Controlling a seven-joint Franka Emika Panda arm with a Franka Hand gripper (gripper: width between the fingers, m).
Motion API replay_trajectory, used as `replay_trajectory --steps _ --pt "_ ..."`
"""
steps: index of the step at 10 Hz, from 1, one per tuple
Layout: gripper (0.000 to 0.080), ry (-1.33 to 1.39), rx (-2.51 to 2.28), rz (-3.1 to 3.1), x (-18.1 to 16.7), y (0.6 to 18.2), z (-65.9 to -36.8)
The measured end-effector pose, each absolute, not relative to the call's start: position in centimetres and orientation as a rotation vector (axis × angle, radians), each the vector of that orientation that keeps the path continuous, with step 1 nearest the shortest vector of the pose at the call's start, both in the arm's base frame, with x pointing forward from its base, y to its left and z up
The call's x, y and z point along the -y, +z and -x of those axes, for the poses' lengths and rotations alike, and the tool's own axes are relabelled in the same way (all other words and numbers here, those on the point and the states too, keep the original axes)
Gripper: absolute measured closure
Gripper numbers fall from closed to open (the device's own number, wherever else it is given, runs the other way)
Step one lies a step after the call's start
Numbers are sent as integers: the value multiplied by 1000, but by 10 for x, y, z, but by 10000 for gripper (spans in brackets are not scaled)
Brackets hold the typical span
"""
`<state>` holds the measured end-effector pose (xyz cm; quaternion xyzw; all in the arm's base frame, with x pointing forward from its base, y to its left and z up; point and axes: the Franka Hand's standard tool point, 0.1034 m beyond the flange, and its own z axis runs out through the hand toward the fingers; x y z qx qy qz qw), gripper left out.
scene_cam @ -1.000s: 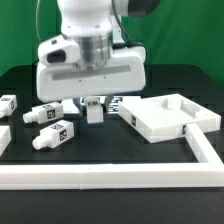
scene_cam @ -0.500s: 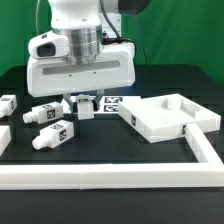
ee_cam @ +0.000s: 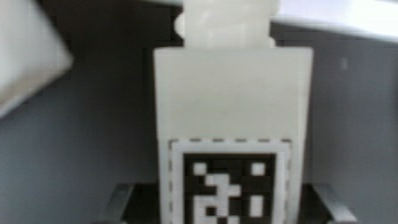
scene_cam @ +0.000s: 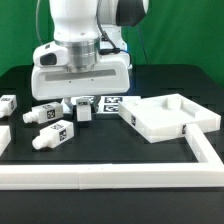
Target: Assemble one leg
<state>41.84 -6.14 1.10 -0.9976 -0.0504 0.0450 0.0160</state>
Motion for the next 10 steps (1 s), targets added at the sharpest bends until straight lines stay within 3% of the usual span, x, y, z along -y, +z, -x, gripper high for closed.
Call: replay_trajectory --steps 3,4,5,7,8,10 --pt "514 128 158 3104 54 14 -428" --pt "400 129 164 3104 55 14 -428" --pt "400 129 164 3104 55 14 -428" --pt "173 130 164 3104 55 14 -428" --pt "157 163 178 3094 52 16 -427" --pt "157 187 245 3070 29 51 -448"
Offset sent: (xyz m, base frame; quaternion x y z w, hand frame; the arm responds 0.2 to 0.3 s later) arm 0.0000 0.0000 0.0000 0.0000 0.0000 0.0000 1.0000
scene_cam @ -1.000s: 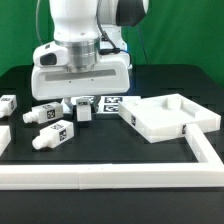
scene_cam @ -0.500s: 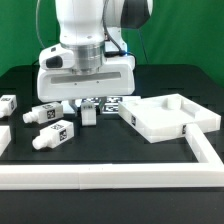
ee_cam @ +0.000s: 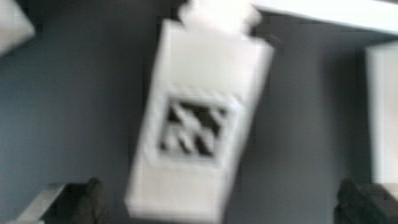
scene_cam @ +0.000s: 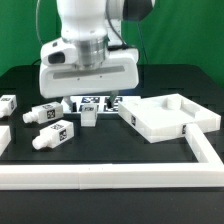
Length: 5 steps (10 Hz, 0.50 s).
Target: Assemble one leg
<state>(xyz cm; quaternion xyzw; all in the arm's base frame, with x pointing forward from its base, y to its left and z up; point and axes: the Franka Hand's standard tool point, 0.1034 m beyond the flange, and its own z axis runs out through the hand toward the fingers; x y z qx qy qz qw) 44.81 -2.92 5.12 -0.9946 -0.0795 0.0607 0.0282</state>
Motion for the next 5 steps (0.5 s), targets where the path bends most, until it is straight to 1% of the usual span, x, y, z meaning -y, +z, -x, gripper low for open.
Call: replay_trajectory --steps 1,2,3,4,5 --pt "151 162 318 3063 8 62 -455" --pt "151 146 397 3051 -13 65 -458" --pt "151 146 415 3047 -24 61 -456" --pt "151 125 398 3054 -37 49 -456" --pt "151 98 417 3057 -41 33 -454"
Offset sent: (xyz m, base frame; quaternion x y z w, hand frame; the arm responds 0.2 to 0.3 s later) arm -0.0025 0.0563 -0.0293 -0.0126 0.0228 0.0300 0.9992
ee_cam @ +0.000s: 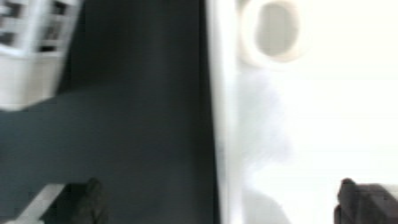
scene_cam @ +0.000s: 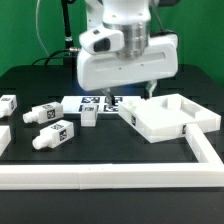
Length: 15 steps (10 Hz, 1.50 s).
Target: Assemble one leg
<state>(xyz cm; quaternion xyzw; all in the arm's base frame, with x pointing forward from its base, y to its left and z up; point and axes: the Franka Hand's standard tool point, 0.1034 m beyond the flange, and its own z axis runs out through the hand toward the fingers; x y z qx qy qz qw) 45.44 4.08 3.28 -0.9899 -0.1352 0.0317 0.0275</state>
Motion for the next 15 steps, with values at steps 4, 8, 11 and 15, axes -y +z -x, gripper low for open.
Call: replay_trajectory --steps 4,8,11,15 --pt "280 107 428 3058 -35 10 -449" --pt "724 109 428 3058 -35 9 -449" --pt "747 125 420 3057 -34 13 -447" --pt "747 210 295 3045 7 109 -463"
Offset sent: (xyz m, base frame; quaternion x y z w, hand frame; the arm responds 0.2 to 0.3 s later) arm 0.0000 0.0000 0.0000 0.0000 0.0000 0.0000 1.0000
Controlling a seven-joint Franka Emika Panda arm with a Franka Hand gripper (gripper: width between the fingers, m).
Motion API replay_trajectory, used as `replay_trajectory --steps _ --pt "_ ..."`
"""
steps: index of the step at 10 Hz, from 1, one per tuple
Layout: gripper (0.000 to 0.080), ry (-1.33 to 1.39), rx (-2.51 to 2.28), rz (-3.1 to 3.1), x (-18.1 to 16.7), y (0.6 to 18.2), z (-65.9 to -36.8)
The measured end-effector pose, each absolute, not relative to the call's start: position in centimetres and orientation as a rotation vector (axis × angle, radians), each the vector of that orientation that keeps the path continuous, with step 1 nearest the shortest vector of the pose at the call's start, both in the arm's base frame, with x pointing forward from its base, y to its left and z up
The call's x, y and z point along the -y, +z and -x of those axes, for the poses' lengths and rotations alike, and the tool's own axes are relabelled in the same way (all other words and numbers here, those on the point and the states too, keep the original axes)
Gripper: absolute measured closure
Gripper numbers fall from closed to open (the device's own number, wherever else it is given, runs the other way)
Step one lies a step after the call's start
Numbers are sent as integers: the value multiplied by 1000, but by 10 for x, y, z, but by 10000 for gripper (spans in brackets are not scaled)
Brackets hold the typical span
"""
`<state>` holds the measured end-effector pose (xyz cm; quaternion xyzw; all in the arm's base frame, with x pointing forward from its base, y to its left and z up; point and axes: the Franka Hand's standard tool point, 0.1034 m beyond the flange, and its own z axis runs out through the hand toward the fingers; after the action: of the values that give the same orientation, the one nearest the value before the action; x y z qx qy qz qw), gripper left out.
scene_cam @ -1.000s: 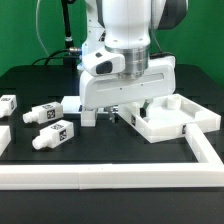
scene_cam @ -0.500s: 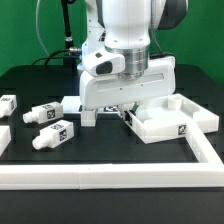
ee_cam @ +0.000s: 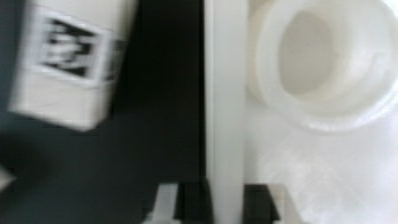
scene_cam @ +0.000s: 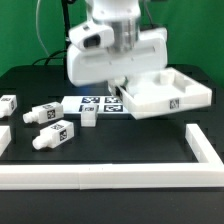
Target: Assemble one leg
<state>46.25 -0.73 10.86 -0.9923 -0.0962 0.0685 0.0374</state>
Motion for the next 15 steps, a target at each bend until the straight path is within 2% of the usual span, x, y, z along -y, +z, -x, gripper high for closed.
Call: replay_trajectory --steps 1,2,3,4,6,8,11,12,13,14,15 --pt "745 222 196 3058 15 120 -472" --pt "745 308 127 3040 23 118 -481" --pt "745 294 83 3045 27 104 -497" --pt "745 264 118 3054 24 90 -498" --pt "745 276 117 3050 24 94 -497" --pt "745 289 107 3052 24 89 -497" --pt "745 298 -103 3057 29 67 -533" --pt "745 294 -102 3062 31 55 -542" --pt "745 272 -89 3073 36 37 -546" --pt "745 274 -79 3075 37 29 -541" --pt "745 276 -78 3075 36 29 -539"
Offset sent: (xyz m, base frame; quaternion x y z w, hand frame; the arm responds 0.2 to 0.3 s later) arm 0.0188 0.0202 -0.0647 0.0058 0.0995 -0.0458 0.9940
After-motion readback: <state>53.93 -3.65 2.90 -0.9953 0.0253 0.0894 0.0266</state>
